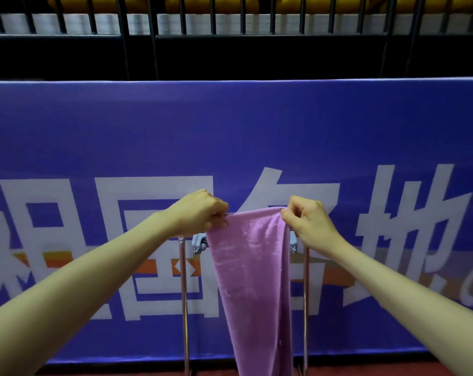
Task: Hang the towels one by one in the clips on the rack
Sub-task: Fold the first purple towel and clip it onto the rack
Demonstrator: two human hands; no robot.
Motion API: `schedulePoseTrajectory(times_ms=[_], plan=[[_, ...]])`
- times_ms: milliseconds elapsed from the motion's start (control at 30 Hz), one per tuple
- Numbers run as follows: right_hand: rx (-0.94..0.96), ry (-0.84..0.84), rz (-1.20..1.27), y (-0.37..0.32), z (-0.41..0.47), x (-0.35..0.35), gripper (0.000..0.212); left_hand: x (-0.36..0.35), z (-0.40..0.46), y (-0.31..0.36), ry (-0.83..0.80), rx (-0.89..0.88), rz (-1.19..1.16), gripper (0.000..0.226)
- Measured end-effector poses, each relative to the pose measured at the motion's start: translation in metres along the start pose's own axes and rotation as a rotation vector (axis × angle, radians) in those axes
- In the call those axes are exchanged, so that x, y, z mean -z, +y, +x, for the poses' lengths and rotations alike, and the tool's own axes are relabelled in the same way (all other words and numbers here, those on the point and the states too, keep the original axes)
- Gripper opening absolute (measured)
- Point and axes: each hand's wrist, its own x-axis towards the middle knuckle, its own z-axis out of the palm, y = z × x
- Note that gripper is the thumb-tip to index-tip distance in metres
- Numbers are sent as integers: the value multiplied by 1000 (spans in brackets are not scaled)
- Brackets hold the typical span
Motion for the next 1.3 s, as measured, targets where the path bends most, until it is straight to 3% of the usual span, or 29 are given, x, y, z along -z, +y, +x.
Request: schedulePoseTrajectory(times_ms=[533, 700, 800, 900, 1033, 1233, 1300], plan=[[-84, -99, 111, 11, 4, 13, 25, -4, 12, 8, -3, 145, -242, 22], [-88, -128, 129, 13, 7, 9, 15, -1, 6, 12, -29, 198, -383, 27], [-87, -132, 163, 12, 9, 7, 11, 6, 0, 17, -139, 133, -479, 31], [-63, -123, 128, 9, 12, 3, 3, 8, -3, 24, -290, 48, -429, 42], [-40, -122, 104, 8, 18, -1, 5, 6, 1, 29, -304, 22, -272, 48], [-38, -151, 103, 6, 24, -1, 5, 13, 5, 36, -412, 86, -528, 45], [-43, -176, 116, 6, 24, -1, 5, 12, 7, 38, -437, 66, -453, 49]])
